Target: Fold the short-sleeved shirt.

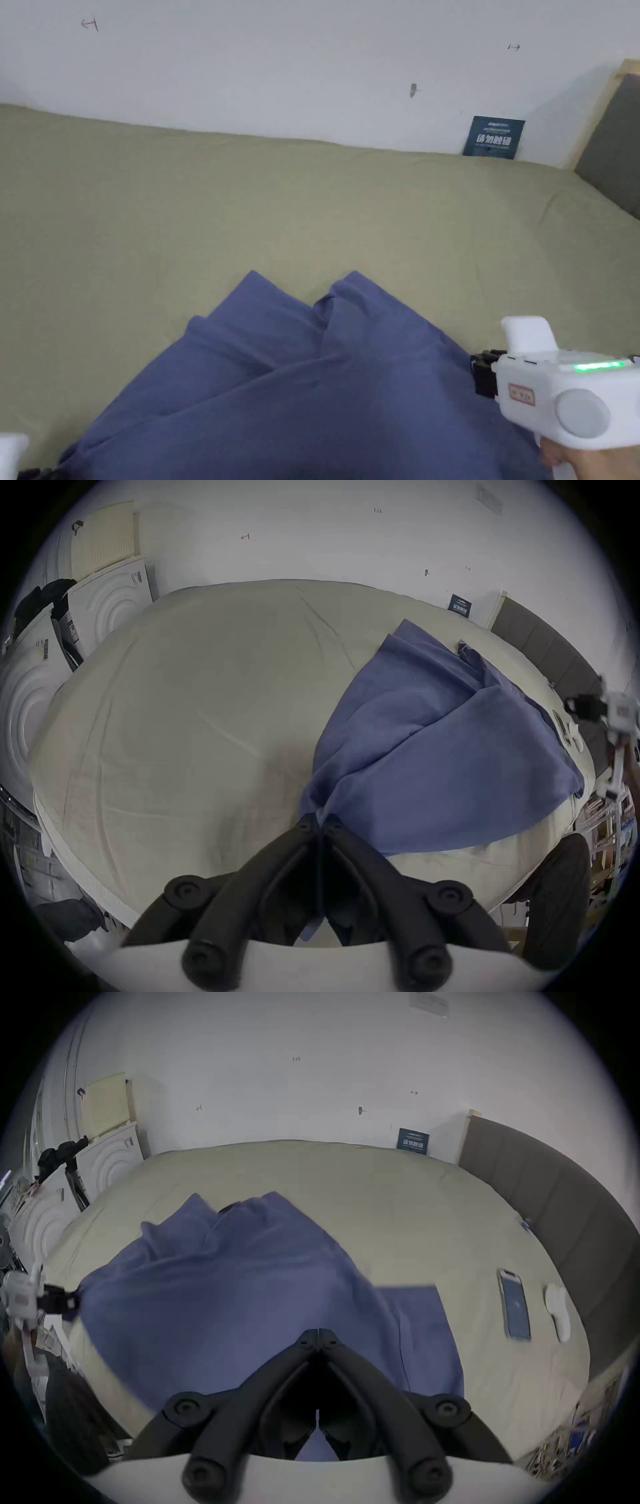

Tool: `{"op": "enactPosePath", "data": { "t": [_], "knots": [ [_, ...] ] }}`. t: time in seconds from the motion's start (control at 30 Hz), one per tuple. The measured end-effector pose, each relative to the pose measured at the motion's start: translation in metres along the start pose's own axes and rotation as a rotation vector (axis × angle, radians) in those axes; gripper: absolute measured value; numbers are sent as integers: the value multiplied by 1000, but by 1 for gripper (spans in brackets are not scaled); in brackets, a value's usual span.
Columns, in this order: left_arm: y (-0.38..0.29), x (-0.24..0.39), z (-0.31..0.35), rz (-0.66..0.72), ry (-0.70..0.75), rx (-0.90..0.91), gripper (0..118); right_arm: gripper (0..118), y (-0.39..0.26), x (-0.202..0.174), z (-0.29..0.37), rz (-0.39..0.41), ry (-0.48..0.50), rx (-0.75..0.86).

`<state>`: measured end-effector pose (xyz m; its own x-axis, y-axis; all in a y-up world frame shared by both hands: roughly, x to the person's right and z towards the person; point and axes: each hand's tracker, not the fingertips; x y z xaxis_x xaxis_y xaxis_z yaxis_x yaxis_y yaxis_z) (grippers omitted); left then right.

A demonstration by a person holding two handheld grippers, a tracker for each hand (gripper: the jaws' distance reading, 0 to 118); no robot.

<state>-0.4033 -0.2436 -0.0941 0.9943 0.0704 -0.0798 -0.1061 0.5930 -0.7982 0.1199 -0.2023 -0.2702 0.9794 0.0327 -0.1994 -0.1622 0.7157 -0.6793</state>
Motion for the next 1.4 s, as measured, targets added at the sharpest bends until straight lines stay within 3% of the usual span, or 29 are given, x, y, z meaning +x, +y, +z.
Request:
{"op": "enactPosePath", "data": {
  "t": [0.13,0.27,0.3,0.37,0.43,0.5,0.53,0.57,0.6,0.67,0.7,0.83,1.03,1.27,1.4],
  "knots": [
    [5,5,1,-2,-14,-11,1,0,41,9,-61,40,-14,-57],
    [4,-2,-11,-9,-22,-23,1,4,53,30,-120,3,-14,-232],
    [3,-5,-16,-16,-20,-26,1,28,54,35,-128,0,-19,-253],
    [4,-4,-18,-31,-17,-28,1,118,50,36,-140,-1,-18,-328],
    [2,-4,-22,-36,-15,-30,1,104,52,36,-139,15,-3,-283],
    [3,-4,-26,-34,-16,-33,1,101,38,26,-150,66,-40,-325],
    [4,-4,-26,-31,-16,-37,1,99,36,25,-150,49,-31,-317],
    [5,1,-24,-26,-14,-40,1,89,38,26,-146,-1,-24,-317],
    [6,3,-24,-25,-12,-43,1,71,42,26,-140,-43,11,-320],
    [9,6,-23,-22,-5,-52,1,0,50,22,-119,-4,39,-245],
    [8,3,-23,-22,-1,-58,1,0,55,20,-95,-16,2,-217],
    [19,13,-5,-16,22,-40,1,0,71,15,-26,-6,40,-99],
    [86,36,75,7,-20,163,1,0,110,29,91,35,17,120],
    [193,73,180,-49,-32,356,1,0,154,59,248,-7,-97,398],
    [252,88,226,-44,-37,431,1,0,171,55,319,-22,-161,508]
  ]
}}
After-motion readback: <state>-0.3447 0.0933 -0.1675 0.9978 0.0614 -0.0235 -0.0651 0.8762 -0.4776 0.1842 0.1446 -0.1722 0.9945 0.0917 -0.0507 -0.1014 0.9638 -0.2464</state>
